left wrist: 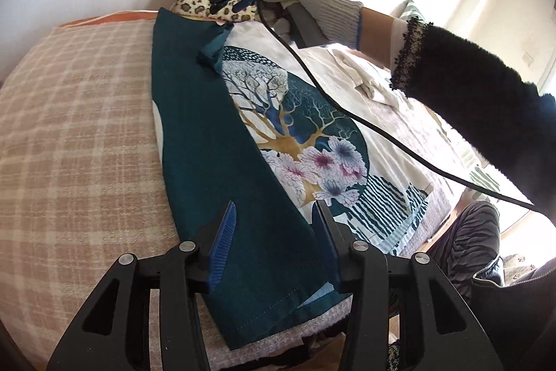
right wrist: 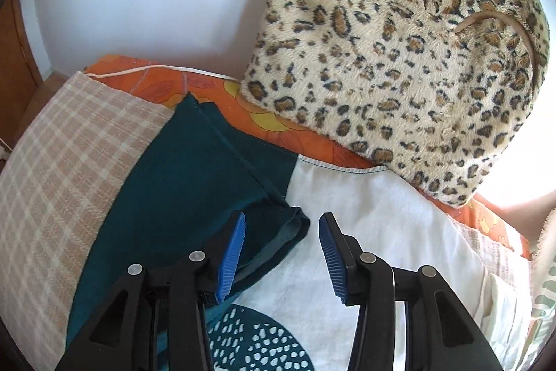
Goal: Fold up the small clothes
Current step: 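Fold the gripped green side lengthwise over the shirt's printed center with both tools, then open both tools and lift them off the folded side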
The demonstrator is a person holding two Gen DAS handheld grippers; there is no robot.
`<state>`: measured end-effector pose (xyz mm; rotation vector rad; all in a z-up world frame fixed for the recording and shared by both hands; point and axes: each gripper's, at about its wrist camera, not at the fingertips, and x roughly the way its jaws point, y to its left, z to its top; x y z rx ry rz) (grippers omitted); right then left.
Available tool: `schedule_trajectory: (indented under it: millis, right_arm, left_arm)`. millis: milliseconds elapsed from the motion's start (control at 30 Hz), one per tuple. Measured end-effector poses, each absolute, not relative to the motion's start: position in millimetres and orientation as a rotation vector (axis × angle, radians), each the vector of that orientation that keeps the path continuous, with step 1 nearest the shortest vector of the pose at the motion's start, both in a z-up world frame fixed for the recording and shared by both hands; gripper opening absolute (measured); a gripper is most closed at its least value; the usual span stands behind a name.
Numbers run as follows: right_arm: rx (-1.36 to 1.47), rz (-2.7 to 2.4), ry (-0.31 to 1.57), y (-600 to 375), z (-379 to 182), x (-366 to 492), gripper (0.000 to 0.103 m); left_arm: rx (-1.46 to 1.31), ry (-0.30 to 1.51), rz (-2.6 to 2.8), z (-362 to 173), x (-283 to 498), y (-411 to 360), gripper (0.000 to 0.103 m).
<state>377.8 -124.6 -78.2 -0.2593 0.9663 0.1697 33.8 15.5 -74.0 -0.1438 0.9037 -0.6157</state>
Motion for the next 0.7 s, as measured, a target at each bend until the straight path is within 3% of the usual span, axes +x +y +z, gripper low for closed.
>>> schedule_trajectory:
  millis: [167,400,700]
  right_arm:
    - [-0.157,0.428,0.994,-86.0,-81.2,352.3,0.035]
    - [-0.180,0.531,1.092,-67.2,-111.1,324.6,0.036]
    - [-0.273,0.335,1.108,-149.8,-119.3,294.9,0.037]
  left_arm:
    - [-0.090,0.962,-0.569,-89.8,35.3,14.2,0.042]
    - [-0.022,0.999,-0.551,-100.6,36.9,4.2,0.042]
    - [0.015,0.978,-0.524,-97.1,32.9,3.5,0.042]
